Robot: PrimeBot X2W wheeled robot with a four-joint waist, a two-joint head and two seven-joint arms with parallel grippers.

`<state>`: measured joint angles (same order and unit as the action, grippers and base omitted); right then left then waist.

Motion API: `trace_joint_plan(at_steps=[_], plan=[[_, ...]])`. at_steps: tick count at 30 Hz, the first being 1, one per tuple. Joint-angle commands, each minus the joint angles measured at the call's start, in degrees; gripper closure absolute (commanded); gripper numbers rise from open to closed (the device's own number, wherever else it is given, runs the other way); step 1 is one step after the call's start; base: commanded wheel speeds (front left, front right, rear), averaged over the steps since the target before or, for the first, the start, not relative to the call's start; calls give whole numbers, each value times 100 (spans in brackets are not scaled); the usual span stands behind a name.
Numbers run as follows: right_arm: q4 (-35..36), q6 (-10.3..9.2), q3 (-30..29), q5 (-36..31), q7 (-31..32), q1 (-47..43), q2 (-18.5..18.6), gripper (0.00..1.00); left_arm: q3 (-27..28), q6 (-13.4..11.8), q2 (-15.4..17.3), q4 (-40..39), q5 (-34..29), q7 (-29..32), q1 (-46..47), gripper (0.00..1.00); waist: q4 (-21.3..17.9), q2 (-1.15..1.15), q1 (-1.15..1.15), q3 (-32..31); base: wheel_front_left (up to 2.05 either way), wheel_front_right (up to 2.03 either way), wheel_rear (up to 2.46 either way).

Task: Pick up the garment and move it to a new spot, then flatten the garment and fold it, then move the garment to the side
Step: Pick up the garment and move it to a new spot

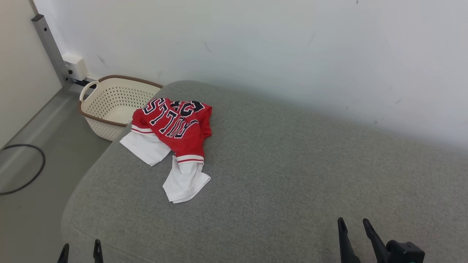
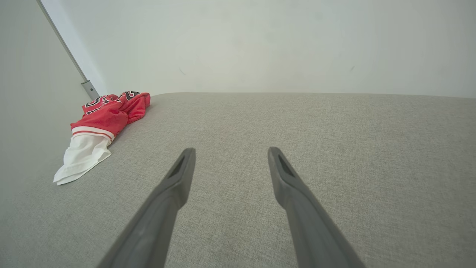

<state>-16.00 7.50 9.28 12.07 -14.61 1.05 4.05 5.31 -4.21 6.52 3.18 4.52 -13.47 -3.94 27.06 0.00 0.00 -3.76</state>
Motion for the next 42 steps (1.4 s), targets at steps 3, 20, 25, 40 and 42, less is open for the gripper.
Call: trace_joint_plan(at_steps=[3,20,25,40,42], plan=[[-36,-1,34,21,-25,44,-14,0,8,-25,43,-33,53,7,-91,0,26,0,0,-3,0,0,0],[-82,-1,165,48,-39,205,73,0,-138,214,195,-21,330,111,1037,0,-378,0,0,184,0,0,0],[-52,-1,247,-1,-14,373,92,0,-143,396,240,243,583,275,1867,0,-664,0,0,350,0,0,0],[75,-1,371,-113,-41,954,129,0,102,581,928,1671,874,698,3844,0,-1901,0,0,1209,0,0,0],[66,-1,387,-114,-49,1024,126,0,163,585,1053,1853,914,744,4061,0,-2059,0,0,1293,0,0,0]])
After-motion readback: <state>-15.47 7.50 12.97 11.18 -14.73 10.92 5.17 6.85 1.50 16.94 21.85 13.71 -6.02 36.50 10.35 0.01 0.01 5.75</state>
